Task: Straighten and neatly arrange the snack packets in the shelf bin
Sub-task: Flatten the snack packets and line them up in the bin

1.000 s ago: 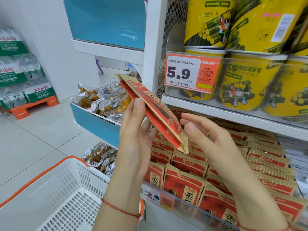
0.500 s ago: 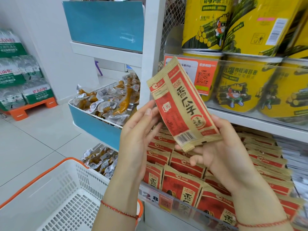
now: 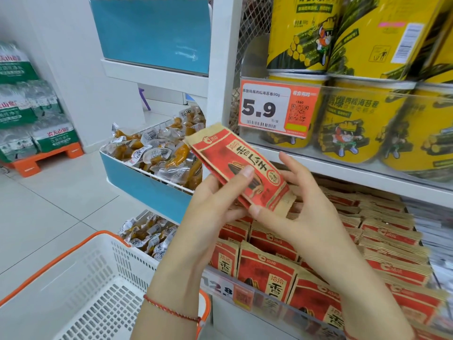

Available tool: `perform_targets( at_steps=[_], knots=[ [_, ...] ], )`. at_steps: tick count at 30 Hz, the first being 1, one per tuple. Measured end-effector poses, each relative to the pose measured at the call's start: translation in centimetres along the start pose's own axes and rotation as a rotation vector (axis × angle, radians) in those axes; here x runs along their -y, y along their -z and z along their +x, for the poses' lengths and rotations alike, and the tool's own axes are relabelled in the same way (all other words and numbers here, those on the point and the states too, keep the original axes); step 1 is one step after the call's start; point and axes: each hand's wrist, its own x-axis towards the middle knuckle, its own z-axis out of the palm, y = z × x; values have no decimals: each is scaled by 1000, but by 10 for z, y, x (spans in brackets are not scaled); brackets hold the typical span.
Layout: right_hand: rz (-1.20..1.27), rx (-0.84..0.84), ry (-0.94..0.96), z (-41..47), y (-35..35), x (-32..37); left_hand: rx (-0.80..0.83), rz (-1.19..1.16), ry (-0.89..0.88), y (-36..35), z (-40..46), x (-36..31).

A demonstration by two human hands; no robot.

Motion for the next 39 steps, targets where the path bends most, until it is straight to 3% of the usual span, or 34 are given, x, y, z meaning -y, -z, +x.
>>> perform_targets(
  at_steps=[3, 8, 14, 19, 26, 29, 32, 39],
  knots=[
    [-113, 5, 83, -1, -3, 2, -80, 1, -80, 1, 2, 0],
    [-52, -5, 143, 3, 33, 21, -138, 59, -352, 11, 6, -11],
    [-346, 191, 248, 28, 50, 63, -23, 187, -452, 9, 9, -17],
    [-532, 226, 248, 35, 40, 64, 40, 250, -376, 11, 11, -13],
    [-566, 26, 333, 26, 37, 14, -126, 591, -155, 32, 13, 11],
    [-656, -33, 395, 31, 31, -5, -132, 572, -111, 38, 14, 10],
    [-786, 28, 432, 40, 21, -20, -142, 562, -81, 42, 16, 13],
    [-977, 161, 325, 62, 4, -38, -61, 661, 2, 45, 14, 14]
  ],
)
